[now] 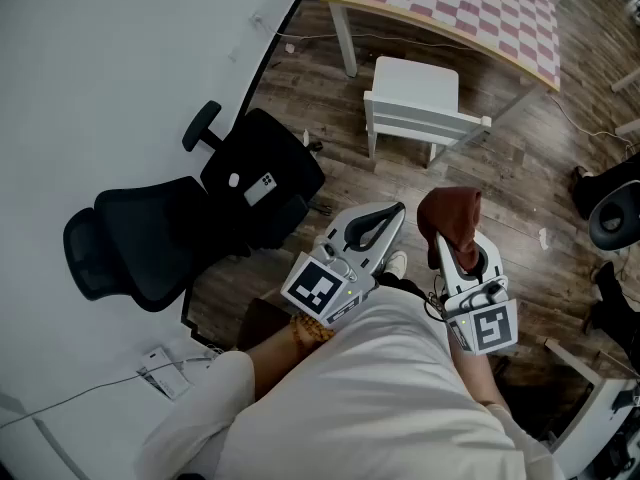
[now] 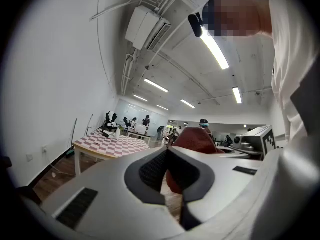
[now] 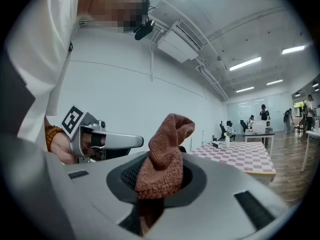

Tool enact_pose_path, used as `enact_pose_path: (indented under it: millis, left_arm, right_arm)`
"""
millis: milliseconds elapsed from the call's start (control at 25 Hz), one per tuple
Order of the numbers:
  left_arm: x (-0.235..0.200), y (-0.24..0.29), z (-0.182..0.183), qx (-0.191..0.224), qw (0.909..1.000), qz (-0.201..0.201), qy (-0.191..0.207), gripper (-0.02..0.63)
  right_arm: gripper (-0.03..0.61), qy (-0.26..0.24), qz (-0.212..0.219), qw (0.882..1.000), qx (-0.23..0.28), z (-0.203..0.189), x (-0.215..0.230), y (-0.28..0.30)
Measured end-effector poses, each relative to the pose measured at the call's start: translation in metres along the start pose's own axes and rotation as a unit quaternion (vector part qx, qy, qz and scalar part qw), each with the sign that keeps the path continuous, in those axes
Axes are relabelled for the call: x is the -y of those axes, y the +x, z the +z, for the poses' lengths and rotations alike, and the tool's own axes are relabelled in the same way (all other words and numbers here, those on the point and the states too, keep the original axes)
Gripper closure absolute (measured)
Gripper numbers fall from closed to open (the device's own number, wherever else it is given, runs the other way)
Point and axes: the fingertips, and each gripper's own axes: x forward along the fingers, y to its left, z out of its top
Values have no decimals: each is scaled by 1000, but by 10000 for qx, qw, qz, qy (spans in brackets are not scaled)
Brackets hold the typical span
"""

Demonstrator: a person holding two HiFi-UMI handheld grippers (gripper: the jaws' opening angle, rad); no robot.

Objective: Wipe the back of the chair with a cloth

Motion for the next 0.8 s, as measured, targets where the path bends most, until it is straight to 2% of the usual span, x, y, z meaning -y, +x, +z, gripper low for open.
enact_pose_path:
  millis: [120, 360, 800]
  left_arm:
    - [9, 9, -6, -214, 9997, 14, -146, 603]
    - [29, 33, -7, 37, 10000, 35, 52, 602]
    - [62, 74, -23, -44, 9999, 83, 57, 603]
  right_arm:
    - [497, -4, 23, 10000, 26, 0, 9, -6]
    - [497, 15, 62, 9999, 78, -4, 31, -27]
    - [494, 76, 125, 9998, 97, -17, 70, -58]
